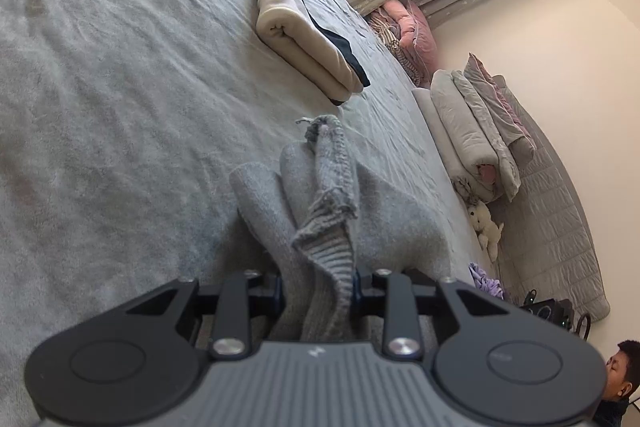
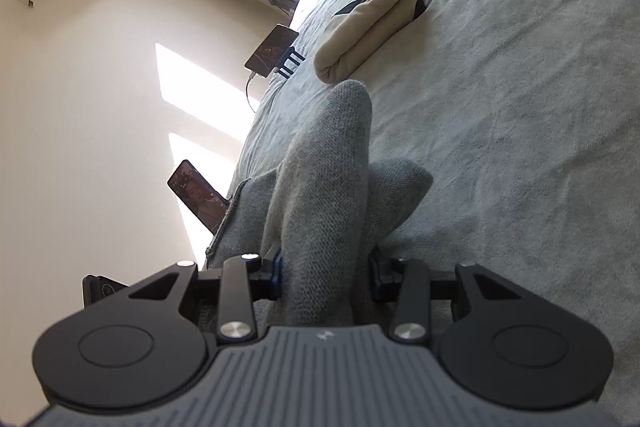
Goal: Fold clothes
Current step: 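Carry the held sweater with both grippers over the folded cream garment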
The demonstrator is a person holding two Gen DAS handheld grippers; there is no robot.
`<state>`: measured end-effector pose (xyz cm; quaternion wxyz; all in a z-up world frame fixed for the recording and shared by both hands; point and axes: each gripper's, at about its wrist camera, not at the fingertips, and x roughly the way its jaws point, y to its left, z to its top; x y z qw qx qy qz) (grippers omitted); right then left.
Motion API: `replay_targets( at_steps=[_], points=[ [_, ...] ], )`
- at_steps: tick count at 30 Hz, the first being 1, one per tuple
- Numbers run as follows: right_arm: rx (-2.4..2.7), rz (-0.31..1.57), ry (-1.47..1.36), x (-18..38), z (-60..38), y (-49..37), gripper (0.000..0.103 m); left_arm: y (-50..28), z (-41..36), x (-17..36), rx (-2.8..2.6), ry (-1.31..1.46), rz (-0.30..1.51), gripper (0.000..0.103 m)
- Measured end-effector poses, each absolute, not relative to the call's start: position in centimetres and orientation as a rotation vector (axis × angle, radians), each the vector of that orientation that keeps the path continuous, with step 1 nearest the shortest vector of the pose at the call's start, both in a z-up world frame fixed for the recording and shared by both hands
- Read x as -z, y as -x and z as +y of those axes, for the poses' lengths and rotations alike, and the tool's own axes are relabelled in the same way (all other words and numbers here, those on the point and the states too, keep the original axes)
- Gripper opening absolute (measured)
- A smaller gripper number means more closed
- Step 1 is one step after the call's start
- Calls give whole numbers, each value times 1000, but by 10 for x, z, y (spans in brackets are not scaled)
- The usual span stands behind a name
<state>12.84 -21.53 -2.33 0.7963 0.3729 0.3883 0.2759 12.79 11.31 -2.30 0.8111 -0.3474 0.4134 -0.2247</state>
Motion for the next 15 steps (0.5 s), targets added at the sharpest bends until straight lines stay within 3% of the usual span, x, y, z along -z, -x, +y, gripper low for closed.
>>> replay_targets(
  at_steps=[15],
  points=[
    [-561,775,-706,-8,-229,-252,42,-258,90,-6,479,659,801,30]
  ],
)
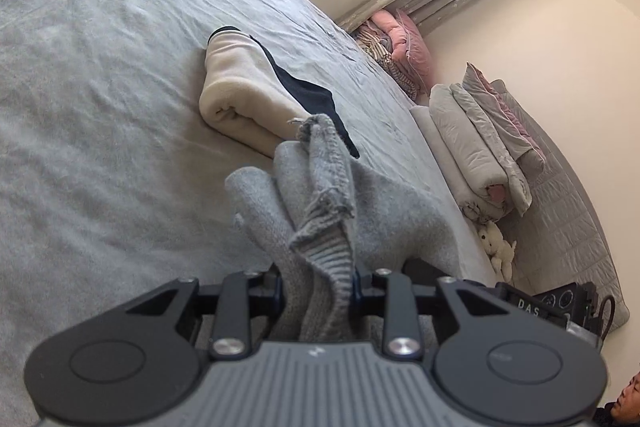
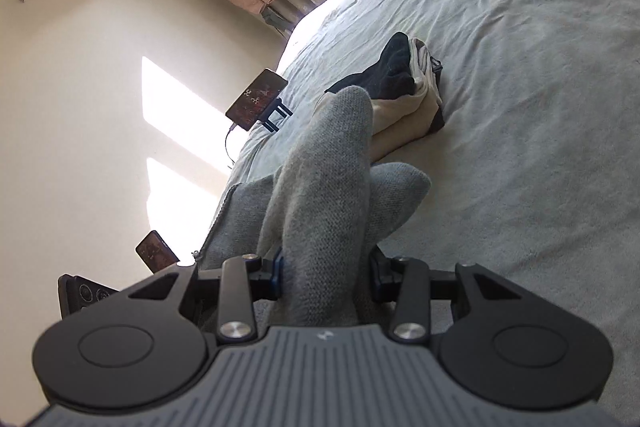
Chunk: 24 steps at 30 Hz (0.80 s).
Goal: Fold clothes
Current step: 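Carry the held sweater with both grippers over the folded cream garment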
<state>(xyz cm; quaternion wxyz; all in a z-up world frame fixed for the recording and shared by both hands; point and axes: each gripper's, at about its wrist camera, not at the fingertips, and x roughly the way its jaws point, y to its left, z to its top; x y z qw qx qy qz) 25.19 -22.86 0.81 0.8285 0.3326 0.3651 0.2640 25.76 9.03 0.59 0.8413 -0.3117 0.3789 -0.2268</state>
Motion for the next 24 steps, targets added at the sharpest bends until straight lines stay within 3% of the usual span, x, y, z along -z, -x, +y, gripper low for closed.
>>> replay_targets(
  at_steps=[12,24],
  points=[
    [-610,726,-704,-32,-220,-385,42,-367,98,-34,426,666,686,30],
    [-558,726,-736,12,-220,-453,43,-438,109,21,419,780,687,31]
  ],
)
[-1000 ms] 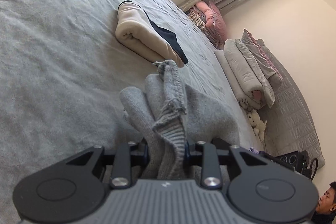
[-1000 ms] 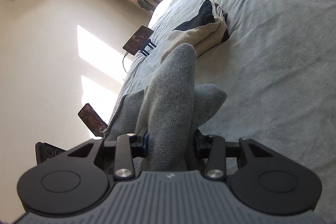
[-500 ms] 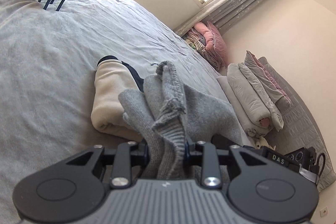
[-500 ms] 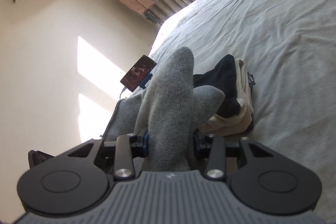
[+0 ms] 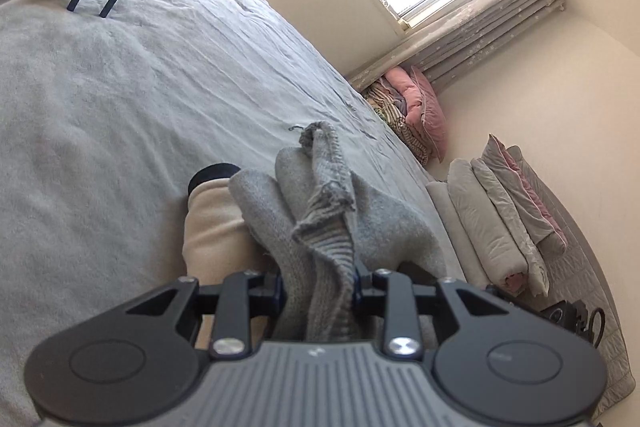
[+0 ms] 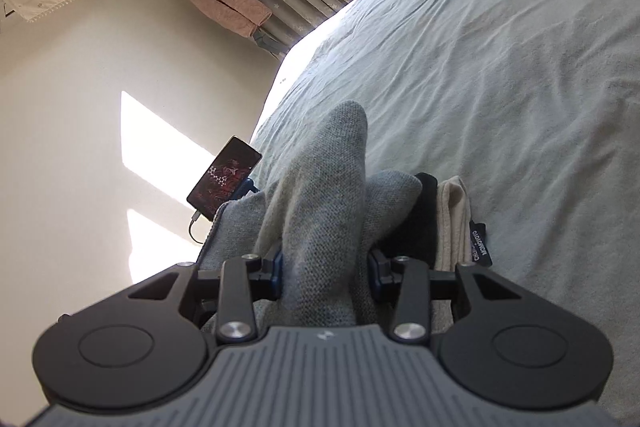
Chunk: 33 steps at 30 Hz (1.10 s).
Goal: Fold clothes
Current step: 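Carry the held sweater with both grippers over the folded cream garment, then lower the grey sweater onto the cream garment with both grippers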
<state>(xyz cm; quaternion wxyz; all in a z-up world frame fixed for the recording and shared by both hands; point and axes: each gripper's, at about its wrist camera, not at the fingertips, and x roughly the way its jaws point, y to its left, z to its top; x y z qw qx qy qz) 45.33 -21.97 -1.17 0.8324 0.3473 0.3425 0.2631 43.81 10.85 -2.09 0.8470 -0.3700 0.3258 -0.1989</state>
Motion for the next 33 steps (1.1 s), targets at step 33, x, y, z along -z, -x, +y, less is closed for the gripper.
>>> replay_targets(
  at_steps=[33],
  points=[
    [-269,413,-226,-5,-192,-416,44,-434,85,-6,262,460,402,15]
  ],
)
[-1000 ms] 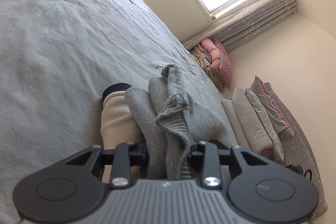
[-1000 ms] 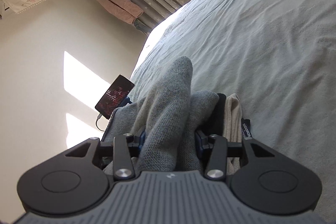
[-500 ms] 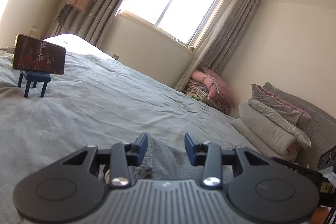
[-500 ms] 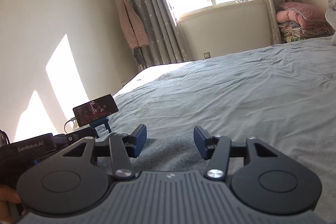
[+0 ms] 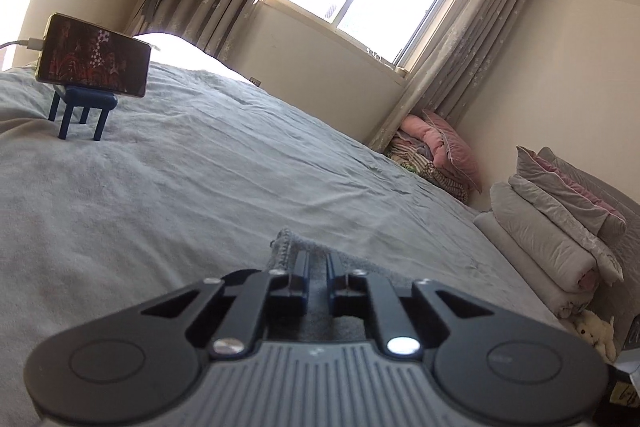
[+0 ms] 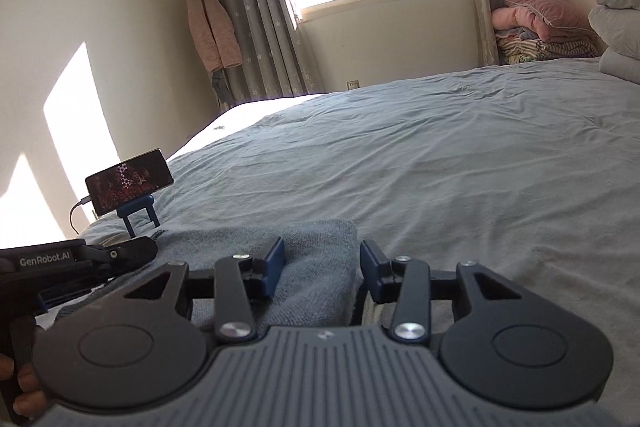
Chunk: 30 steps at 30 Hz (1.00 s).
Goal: Fold clothes
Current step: 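Lower the grey sweater onto the cream garment with both grippers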
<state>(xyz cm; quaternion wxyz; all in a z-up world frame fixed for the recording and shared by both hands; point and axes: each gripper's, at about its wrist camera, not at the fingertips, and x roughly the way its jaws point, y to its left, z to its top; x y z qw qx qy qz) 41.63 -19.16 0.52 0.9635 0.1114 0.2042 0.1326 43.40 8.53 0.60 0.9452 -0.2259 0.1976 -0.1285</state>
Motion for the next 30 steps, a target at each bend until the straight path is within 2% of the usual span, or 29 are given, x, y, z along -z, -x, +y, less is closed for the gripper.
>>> replay_targets(
  at_steps=[7,12,15,17,19,26,30],
  points=[
    [-349,299,-164,-23,-175,-375,44,-394,70,-5,348,318,334,16],
    [-321,336,-101,5,-173,-374,44,-383,65,21,367,246,324,17],
    [-332,348,-150,11,-183,-375,50,-375,62,22,356,222,298,17],
    [-336,350,-173,4,-186,-372,50,-372,60,14,338,220,302,21],
    [-332,350,-179,-4,-188,-365,50,-366,57,5,319,213,310,29],
    [-264,435,-206,-17,-188,-338,54,-342,51,-16,210,263,462,33],
    [-228,495,-198,-23,-189,-324,57,-326,43,-25,97,233,573,45]
  ],
)
